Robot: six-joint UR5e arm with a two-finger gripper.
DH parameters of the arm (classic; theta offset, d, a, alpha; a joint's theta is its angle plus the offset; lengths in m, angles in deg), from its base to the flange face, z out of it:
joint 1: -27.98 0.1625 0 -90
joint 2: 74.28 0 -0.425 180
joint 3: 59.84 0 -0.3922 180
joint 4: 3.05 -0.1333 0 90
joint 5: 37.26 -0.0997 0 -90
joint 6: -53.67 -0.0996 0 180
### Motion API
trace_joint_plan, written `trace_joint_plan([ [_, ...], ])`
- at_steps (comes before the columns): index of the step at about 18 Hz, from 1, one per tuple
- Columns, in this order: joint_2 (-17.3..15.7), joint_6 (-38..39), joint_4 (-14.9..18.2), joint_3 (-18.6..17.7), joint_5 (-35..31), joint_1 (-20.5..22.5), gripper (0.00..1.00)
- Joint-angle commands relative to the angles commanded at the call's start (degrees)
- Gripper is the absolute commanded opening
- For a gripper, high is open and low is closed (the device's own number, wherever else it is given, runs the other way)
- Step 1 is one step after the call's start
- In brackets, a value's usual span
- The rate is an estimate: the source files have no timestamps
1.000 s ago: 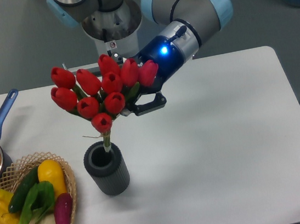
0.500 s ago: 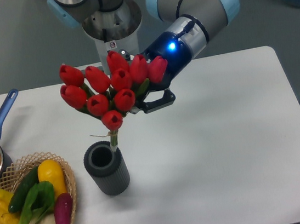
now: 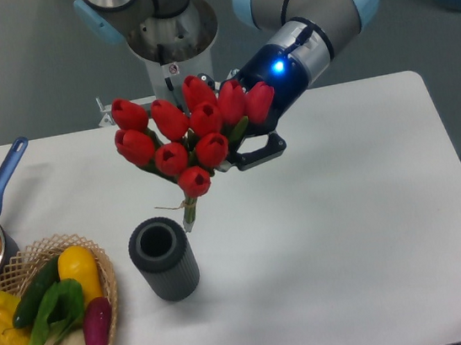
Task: Pick up the flowers from the vase
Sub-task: 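Raise the tulips clear of the vase rim and move them away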
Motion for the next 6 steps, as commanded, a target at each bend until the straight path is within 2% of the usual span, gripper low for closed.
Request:
trace_joint_plan([
  [6, 0.0, -0.3, -0.1, -0.3, -0.1, 0.1, 0.4],
])
